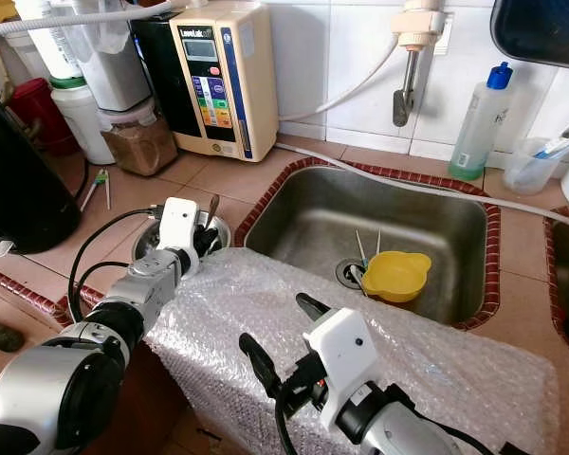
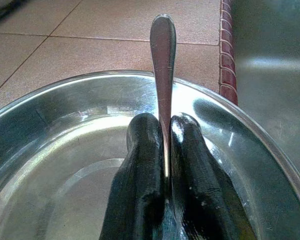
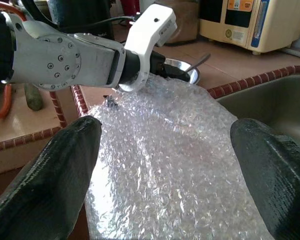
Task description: Kitchen organization
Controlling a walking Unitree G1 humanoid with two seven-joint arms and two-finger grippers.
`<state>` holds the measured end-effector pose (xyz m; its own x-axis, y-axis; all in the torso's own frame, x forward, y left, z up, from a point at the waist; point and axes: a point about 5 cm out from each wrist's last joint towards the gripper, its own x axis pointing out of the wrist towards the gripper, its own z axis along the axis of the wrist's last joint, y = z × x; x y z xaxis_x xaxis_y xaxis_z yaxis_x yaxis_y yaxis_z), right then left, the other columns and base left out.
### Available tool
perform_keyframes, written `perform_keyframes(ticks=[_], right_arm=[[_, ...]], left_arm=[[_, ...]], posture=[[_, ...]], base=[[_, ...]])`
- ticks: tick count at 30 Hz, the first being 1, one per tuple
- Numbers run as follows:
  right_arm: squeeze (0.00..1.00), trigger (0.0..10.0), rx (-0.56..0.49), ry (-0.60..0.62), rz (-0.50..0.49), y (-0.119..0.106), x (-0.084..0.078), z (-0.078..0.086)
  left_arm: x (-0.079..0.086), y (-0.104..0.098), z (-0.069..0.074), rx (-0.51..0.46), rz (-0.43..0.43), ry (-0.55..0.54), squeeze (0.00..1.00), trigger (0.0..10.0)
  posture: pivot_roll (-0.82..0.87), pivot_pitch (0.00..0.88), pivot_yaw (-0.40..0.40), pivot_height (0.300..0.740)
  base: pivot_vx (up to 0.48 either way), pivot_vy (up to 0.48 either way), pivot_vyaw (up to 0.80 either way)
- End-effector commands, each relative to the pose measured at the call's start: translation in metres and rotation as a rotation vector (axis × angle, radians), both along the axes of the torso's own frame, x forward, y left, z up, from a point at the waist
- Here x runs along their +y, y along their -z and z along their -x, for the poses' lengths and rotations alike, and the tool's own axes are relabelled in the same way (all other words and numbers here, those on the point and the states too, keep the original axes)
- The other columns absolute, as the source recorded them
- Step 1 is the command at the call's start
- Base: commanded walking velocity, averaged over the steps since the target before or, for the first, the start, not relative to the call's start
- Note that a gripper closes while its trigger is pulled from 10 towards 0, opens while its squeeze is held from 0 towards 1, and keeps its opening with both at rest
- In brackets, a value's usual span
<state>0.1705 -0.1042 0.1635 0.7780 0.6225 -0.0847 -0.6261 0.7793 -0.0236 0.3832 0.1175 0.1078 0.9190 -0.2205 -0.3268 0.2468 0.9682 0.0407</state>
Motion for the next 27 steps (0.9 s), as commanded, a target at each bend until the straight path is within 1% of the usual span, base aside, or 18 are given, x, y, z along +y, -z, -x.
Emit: perform_keyframes(ticks=[1,4,8,11,12,14,15,17,18,19,20,22,23,26,27], right_arm=[[0.0,10.0,-0.009,-0.016,-0.006,-0.002,0.003,0.001],[0.0,10.0,-0.009,-0.016,0.0,-0.001,0.002,0.0],[0.0,10.0,-0.012,-0.015,0.005,-0.001,0.001,-0.001],[0.0,10.0,-0.013,-0.014,0.008,-0.001,0.001,-0.002],[0.0,10.0,-0.015,-0.012,0.009,-0.001,0.001,-0.002],[0.0,10.0,-0.018,-0.01,0.01,-0.001,0.001,-0.002],[0.0,10.0,-0.022,-0.005,0.01,-0.001,0.0,-0.002],[0.0,10.0,-0.027,0.003,0.012,-0.002,0.0,-0.003],[0.0,10.0,-0.034,0.012,0.013,-0.002,-0.001,-0.004],[0.0,10.0,-0.034,0.012,0.013,-0.002,-0.001,-0.004],[0.0,10.0,-0.039,0.018,0.015,-0.003,-0.002,-0.005],[0.0,10.0,-0.043,0.023,0.016,-0.003,-0.003,-0.005],[0.0,10.0,-0.048,0.03,0.017,-0.003,-0.003,-0.006],[0.0,10.0,-0.056,0.042,0.018,-0.004,-0.005,-0.007],[0.0,10.0,-0.064,0.049,0.019,-0.005,-0.005,-0.008]], left_arm=[[0.004,0.005,0.002,0.017,-0.042,0.015,0.0,0.0],[0.004,0.006,0.003,0.02,-0.044,0.02,0.0,0.0],[0.004,0.004,0.002,-0.002,-0.063,0.036,0.0,0.0],[0.006,0.0,0.0,-0.027,-0.048,0.02,0.0,0.0],[0.007,-0.005,-0.002,-0.053,-0.034,0.008,0.0,0.0],[0.008,-0.008,-0.003,-0.072,-0.025,-0.001,0.0,0.0],[0.008,-0.013,-0.005,-0.109,-0.005,-0.01,0.0,0.0],[0.009,-0.018,-0.006,-0.14,-0.001,-0.011,0.0,0.0],[0.011,-0.023,-0.008,-0.174,0.006,-0.013,0.0,0.0],[0.011,-0.023,-0.008,-0.174,0.006,-0.013,0.0,0.0],[0.014,-0.031,-0.01,-0.225,0.005,-0.017,0.0,0.0],[0.016,-0.037,-0.012,-0.257,0.004,-0.024,0.0,0.0],[0.019,-0.044,-0.013,-0.303,-0.001,-0.032,0.0,0.0],[0.022,-0.056,-0.015,-0.373,0.003,-0.031,0.0,0.0],[0.024,-0.063,-0.016,-0.415,0.002,-0.03,0.0,0.0]], posture=[[-0.13,0.0,0.118,0.74],[-0.12,0.0,0.117,0.74],[-0.12,0.0,0.117,0.74],[-0.12,0.0,0.116,0.74],[-0.12,0.0,0.116,0.74],[-0.12,0.0,0.116,0.74],[-0.12,0.0,0.116,0.74],[-0.12,0.0,0.116,0.74],[-0.12,0.0,0.116,0.74],[-0.12,0.0,0.116,0.74],[-0.12,0.0,0.116,0.74],[-0.12,0.0,0.115,0.74],[-0.12,0.0,0.114,0.74],[-0.12,0.0,0.112,0.74],[-0.11,0.0,0.109,0.74]], base=[[0.0,0.0,0.0],[0.0,0.0,0.0],[0.0,0.0,0.0],[0.0,0.0,0.0],[0.0,0.0,0.0],[0.0,0.0,0.0],[0.0,0.0,0.0],[0.0,0.0,0.0],[0.0,0.0,0.0],[0.0,0.0,0.0],[0.0,0.0,0.0],[0.0,0.0,0.0],[0.0,0.0,0.0],[0.0,0.0,0.0],[0.0,0.0,0.0]])
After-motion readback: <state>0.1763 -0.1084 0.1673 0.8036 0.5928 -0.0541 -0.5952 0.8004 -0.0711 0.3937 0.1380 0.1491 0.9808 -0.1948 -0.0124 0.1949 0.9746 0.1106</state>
